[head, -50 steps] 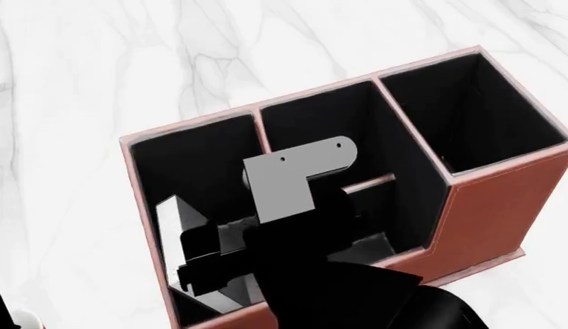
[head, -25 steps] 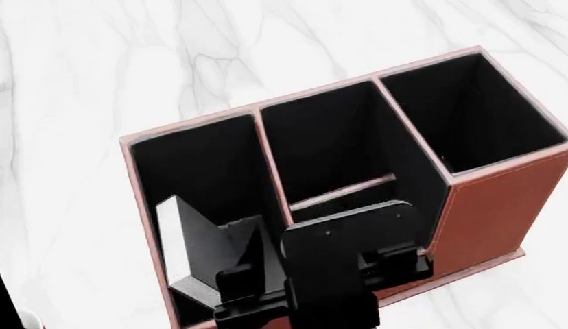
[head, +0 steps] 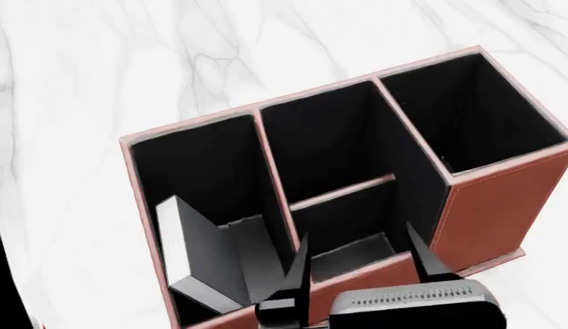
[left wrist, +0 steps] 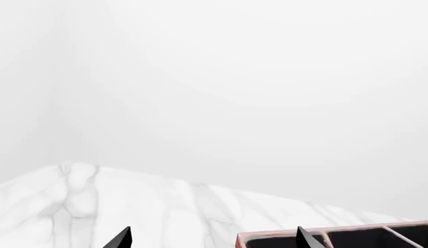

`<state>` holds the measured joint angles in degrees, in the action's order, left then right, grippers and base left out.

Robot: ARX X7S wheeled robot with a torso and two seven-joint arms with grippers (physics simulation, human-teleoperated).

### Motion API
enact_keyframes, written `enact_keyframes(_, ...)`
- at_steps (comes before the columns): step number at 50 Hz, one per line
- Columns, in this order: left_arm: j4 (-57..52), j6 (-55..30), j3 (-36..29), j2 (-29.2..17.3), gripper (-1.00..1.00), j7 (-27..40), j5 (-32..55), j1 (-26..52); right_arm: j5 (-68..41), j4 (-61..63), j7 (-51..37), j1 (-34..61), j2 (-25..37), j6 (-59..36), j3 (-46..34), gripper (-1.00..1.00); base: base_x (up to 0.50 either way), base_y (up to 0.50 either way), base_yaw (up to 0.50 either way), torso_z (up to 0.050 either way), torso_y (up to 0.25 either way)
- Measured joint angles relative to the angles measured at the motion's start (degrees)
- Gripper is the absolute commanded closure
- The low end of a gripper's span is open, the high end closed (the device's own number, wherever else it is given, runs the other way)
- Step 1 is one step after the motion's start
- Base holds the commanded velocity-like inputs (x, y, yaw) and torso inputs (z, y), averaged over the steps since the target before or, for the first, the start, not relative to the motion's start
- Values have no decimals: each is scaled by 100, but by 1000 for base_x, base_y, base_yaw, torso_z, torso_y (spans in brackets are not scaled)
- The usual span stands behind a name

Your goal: Pick up the book and place it in the left compartment of the caddy.

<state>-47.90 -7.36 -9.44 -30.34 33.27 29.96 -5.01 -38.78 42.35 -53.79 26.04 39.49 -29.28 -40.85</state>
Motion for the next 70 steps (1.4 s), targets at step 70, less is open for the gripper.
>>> enact_keyframes(70, 102, 946, 1895, -470, -100, 253, 657, -988, -325, 810, -1497, -2777, 2370, 2390, 2297, -100, 0, 0, 0, 0, 0)
